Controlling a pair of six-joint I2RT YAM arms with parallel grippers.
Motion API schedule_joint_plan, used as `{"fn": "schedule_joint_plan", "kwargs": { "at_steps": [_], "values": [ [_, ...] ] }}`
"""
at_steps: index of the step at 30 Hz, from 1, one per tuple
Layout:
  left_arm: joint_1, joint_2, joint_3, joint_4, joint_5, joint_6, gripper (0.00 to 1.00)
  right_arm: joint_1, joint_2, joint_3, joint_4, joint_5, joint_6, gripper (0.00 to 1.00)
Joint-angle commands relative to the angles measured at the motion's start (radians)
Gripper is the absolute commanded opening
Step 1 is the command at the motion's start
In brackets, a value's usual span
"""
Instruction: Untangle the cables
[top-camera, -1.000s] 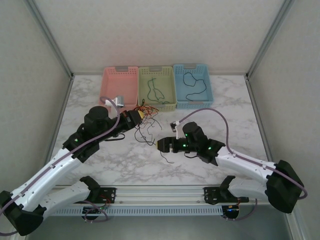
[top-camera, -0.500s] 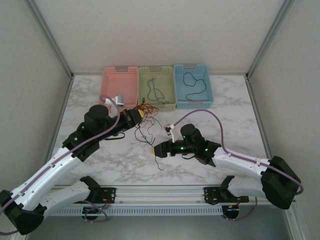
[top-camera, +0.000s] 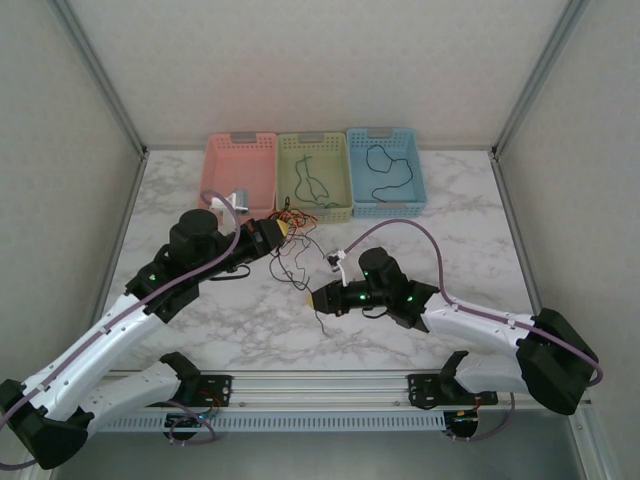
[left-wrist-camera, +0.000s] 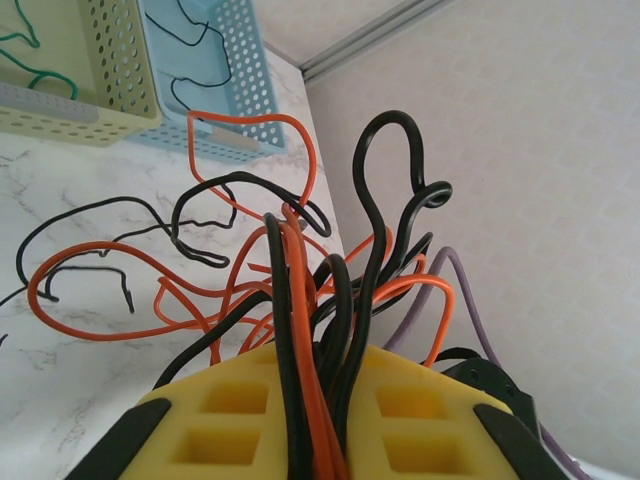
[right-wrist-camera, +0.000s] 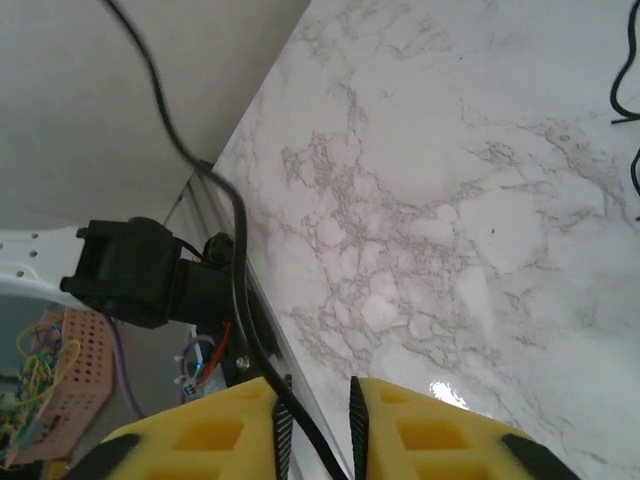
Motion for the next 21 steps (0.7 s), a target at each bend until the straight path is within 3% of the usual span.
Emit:
{"fn": "schedule_joint_plan", "kwargs": {
  "at_steps": [1, 7, 16, 21],
  "values": [
    [0.006, -0.016, 0.034, -0.019, -0.023, 0.023, 0.0, 0.009, -0.045, 0.017, -0.036, 0.058, -0.018, 0.0],
    [0.007, -0.045, 0.065, -0.099, -0.079, 0.07, 0.0, -0.032, -0.124, 0.01, -0.224, 0.282, -0.015, 0.0],
    [0.007, -0.096, 0.099, -0.215, -0.185, 0.144, 0.0, -0.327, -0.157, -0.023, -0.48, 0.373, 0.109, 0.0],
    [0.007, -0.102, 0.112, -0.24, -0.203, 0.161, 0.0, -0.371, -0.163, 0.017, -0.54, 0.391, 0.1, 0.0]
  ]
}}
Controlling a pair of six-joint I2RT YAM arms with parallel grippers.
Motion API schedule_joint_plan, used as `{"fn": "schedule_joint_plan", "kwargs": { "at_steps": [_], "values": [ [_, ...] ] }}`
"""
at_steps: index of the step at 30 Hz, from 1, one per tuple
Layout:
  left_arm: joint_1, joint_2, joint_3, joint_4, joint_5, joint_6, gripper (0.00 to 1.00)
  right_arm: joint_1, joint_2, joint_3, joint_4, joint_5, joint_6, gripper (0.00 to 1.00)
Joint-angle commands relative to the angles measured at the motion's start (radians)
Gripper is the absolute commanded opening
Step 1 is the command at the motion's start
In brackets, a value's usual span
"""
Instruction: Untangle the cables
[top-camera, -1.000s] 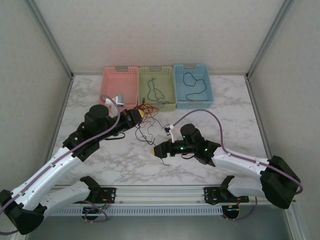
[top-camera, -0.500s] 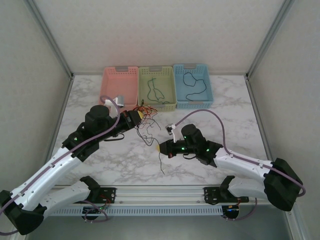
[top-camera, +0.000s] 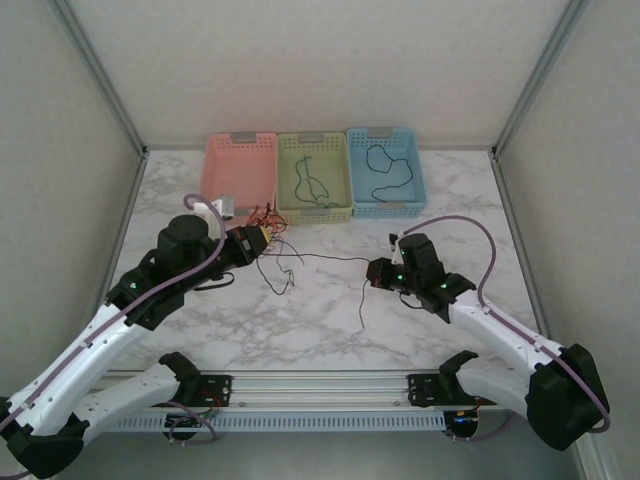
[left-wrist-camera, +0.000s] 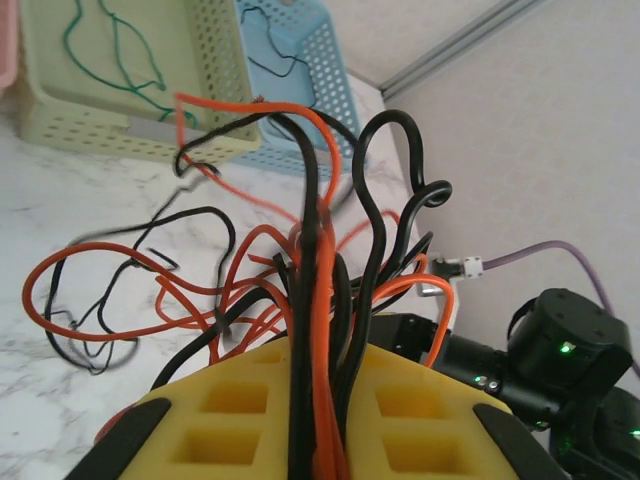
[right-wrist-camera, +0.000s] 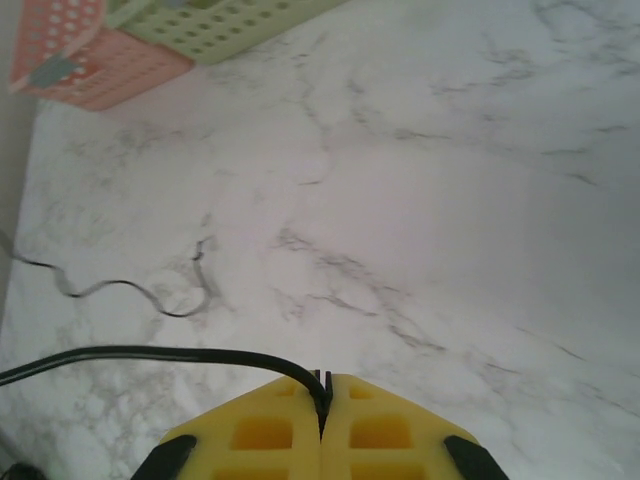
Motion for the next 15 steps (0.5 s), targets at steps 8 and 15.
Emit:
{"fn": "schedule_joint_plan", "kwargs": {
  "at_steps": [8, 15],
  "values": [
    [0.007, -0.049, 0.053, -0.031, -0.064, 0.043, 0.0, -0.059, -0.005, 0.033, -0.182, 0.145, 0.018, 0.0],
    [0.009, -0.067, 0.06, -0.065, -0.092, 0.069, 0.0, -0.155, -0.021, 0.022, -0.264, 0.202, 0.02, 0.0]
  ]
}}
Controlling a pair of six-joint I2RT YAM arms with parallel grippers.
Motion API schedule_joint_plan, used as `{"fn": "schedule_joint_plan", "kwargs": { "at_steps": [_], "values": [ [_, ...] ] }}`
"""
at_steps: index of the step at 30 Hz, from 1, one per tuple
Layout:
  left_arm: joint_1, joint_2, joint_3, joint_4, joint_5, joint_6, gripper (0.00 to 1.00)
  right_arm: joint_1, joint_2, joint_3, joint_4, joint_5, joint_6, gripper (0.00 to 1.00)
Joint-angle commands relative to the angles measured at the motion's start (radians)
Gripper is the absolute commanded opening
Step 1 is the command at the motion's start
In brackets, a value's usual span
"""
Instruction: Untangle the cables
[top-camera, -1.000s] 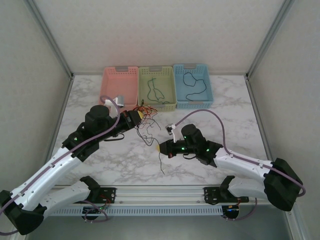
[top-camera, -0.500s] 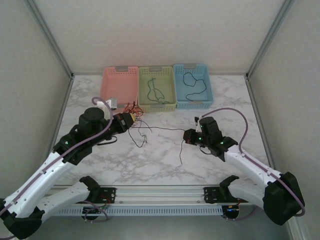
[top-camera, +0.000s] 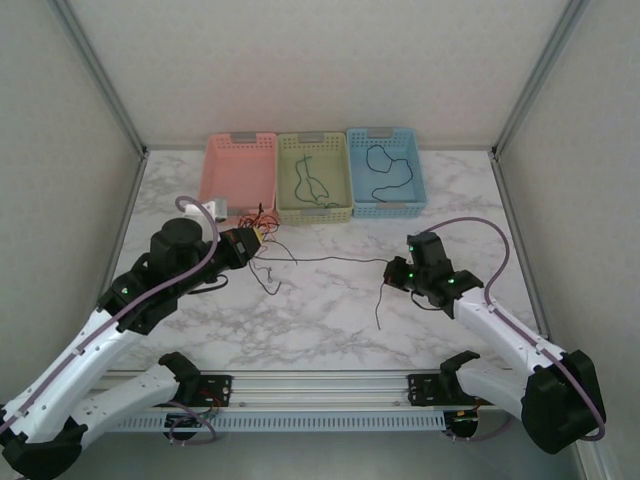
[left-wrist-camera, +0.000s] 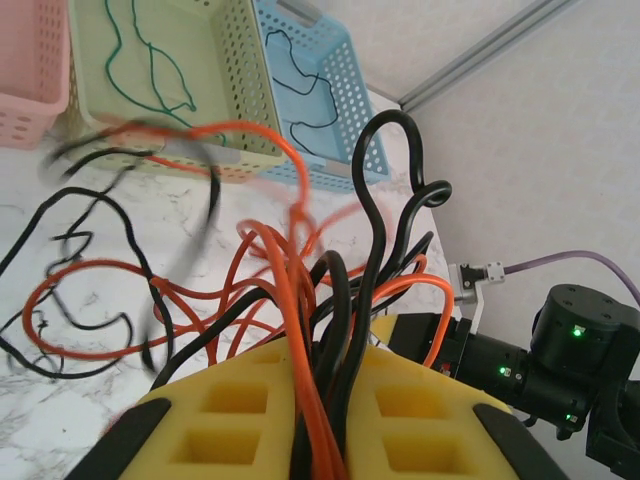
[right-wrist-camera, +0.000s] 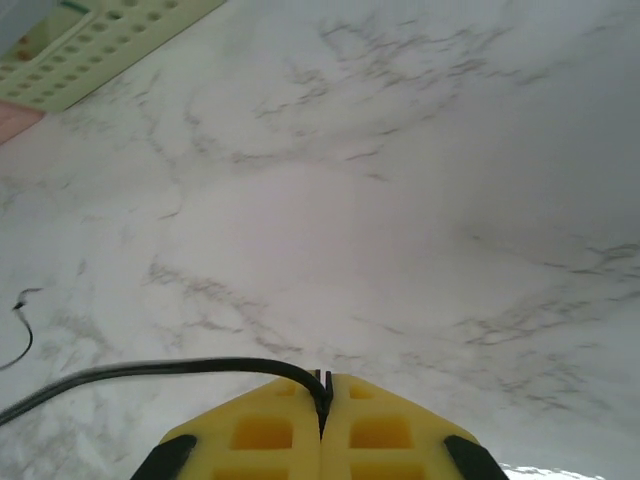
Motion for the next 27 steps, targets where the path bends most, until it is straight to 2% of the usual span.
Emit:
{"fn": "schedule_joint_plan", "kwargs": {
  "at_steps": [1, 5, 8, 15, 27],
  "values": [
    [0.009, -0.031, 0.046, -0.014, -0.044, 0.034, 0.0, -0.064, -0.01, 0.002, -0.118, 0.106, 0.014, 0.0],
    [0.009, -0.039, 0.045, -0.026, -0.057, 0.041, 0.0, -0.153, -0.011, -0.013, -0.132, 0.095, 0.028, 0.0],
    [0.009, -0.045, 0.042, -0.03, -0.066, 0.045, 0.0, -0.184, -0.019, -0.02, -0.116, 0.081, 0.024, 0.0],
    [0.009, -0.058, 0.017, -0.033, -0.074, 0.046, 0.0, -0.186, -0.074, 0.01, -0.1, 0.021, 0.017, 0.0],
    [0.01, -0.067, -0.106, -0.006, -0.05, 0.013, 0.0, -0.186, -0.142, 0.23, -0.218, 0.03, -0.04, 0.0]
  ]
}}
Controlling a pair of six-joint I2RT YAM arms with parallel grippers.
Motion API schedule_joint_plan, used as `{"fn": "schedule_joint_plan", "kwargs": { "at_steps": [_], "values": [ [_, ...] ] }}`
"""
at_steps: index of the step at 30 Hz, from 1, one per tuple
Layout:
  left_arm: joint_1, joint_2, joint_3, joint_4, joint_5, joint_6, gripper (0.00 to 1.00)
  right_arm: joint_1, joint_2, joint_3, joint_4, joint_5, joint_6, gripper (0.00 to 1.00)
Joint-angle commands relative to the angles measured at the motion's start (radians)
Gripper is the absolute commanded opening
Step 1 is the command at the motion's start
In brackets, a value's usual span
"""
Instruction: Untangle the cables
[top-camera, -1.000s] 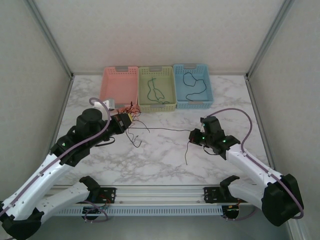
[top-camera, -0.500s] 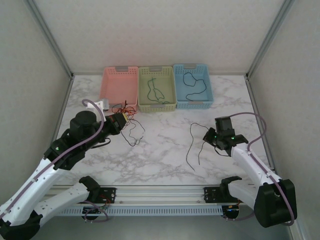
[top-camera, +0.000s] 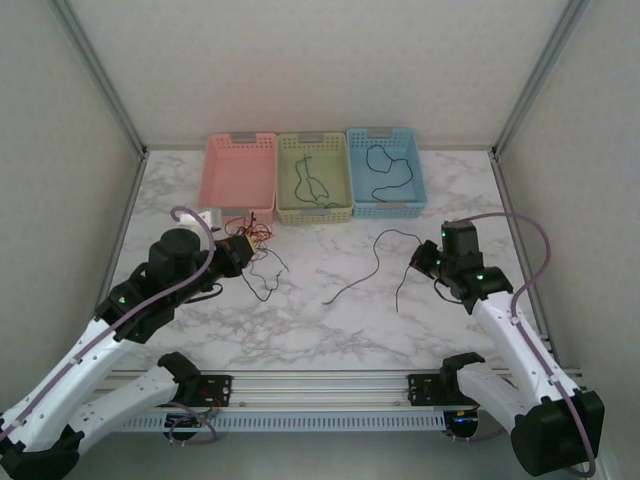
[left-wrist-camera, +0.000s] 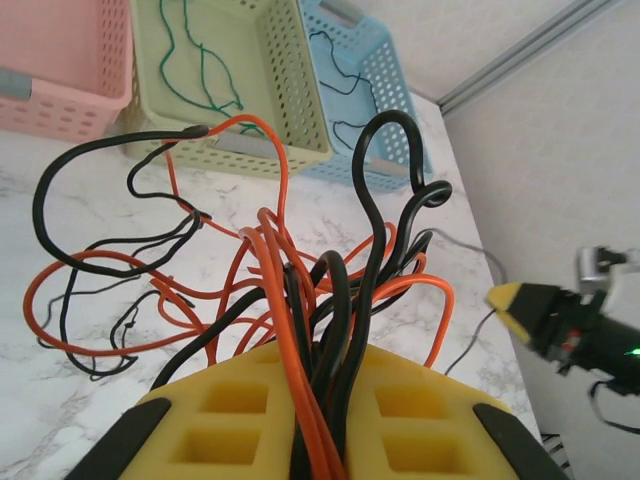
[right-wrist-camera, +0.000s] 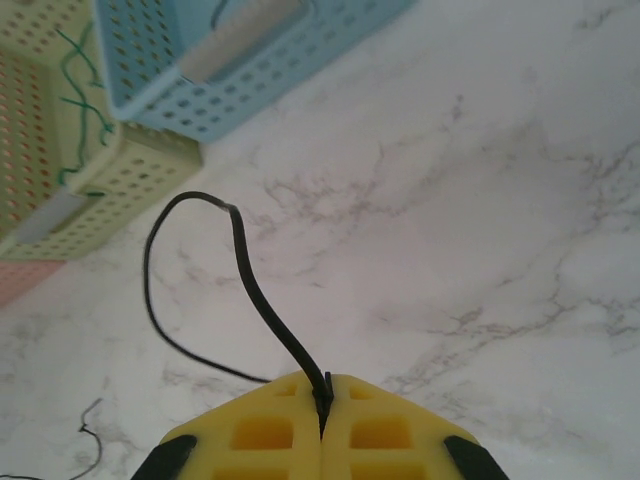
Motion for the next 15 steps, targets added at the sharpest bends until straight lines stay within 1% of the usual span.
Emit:
{"fn": "schedule_joint_plan", "kwargs": {
  "at_steps": [1, 8, 15],
  "values": [
    [0.01, -0.007, -0.036, 0.022, 0.008, -0.012, 0.0, -0.006, -0.013, 0.113, -0.055, 0.018, -0.048, 0.0],
    [0.01, 0.007, -0.085, 0.039, 0.024, -0.018, 0.0, -0.006, 0.064, 0.371, -0.104, 0.148, -0.138, 0.0],
    [0.01, 0.01, -0.1, 0.04, 0.035, -0.014, 0.0, -0.008, 0.23, 0.666, -0.12, 0.326, -0.194, 0.0]
  ]
}}
